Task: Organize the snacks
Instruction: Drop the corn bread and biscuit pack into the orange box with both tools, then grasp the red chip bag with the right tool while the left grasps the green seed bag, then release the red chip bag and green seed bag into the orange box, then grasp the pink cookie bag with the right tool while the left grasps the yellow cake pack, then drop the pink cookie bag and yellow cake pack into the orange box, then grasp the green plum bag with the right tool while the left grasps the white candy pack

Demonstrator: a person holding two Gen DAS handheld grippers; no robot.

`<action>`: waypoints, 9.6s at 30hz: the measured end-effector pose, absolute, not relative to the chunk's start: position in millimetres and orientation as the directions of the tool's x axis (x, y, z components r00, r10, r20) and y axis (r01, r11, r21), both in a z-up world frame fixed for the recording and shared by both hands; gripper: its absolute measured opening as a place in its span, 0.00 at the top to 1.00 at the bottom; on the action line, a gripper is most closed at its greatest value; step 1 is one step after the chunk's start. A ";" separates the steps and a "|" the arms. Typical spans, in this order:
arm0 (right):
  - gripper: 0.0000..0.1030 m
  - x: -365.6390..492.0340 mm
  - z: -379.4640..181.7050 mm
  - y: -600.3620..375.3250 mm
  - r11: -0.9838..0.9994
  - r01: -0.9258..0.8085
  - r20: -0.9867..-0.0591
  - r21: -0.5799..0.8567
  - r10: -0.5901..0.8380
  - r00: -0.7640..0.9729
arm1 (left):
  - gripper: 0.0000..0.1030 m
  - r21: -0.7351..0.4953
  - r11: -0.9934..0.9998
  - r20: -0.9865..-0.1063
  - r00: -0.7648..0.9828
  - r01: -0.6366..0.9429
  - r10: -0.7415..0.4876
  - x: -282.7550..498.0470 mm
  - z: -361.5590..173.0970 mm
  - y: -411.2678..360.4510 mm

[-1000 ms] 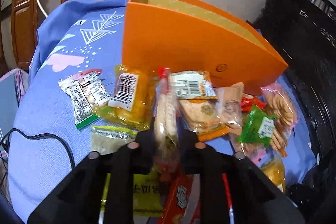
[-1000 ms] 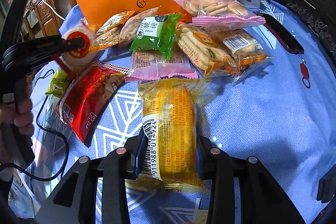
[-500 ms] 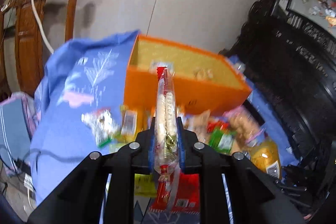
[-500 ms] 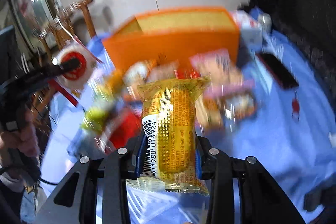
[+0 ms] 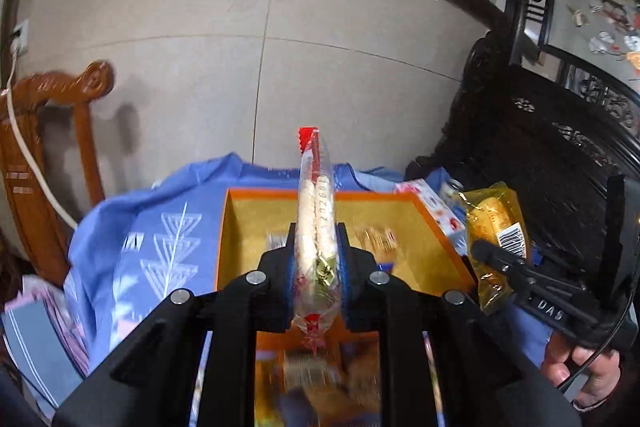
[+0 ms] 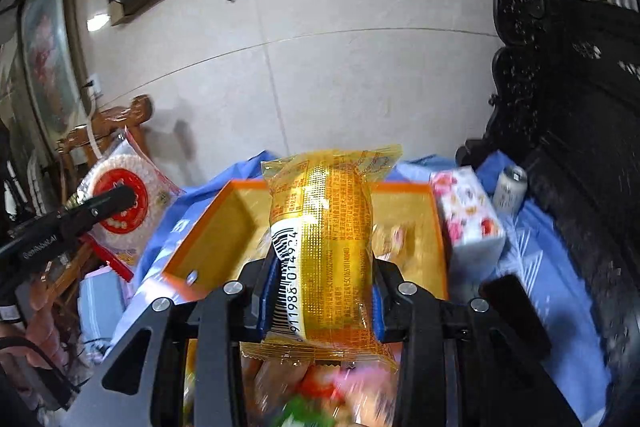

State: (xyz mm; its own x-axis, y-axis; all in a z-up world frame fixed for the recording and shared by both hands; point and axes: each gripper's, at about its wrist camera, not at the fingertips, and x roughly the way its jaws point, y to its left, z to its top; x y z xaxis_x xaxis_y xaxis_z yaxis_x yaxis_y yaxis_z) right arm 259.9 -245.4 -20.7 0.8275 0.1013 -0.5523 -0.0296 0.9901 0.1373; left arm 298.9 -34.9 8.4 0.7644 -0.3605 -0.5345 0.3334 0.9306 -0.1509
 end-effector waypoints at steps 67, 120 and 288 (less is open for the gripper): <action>0.32 88.0 -211.7 -173.2 0.984 0.144 -0.887 0.106 0.028 0.462 | 0.37 0.005 0.991 -0.872 0.486 0.134 -0.061 195.8 -224.1 2.0; 0.03 173.8 -89.4 -274.9 0.994 0.043 -0.635 0.104 0.033 0.772 | 0.04 -0.229 0.965 -0.673 0.695 0.127 -0.251 221.5 -92.0 -4.1; 0.65 168.6 -174.6 -173.7 0.856 -0.446 -0.730 -0.261 0.127 0.671 | 0.26 0.007 0.999 -0.819 0.574 0.049 -0.023 280.9 -231.4 55.2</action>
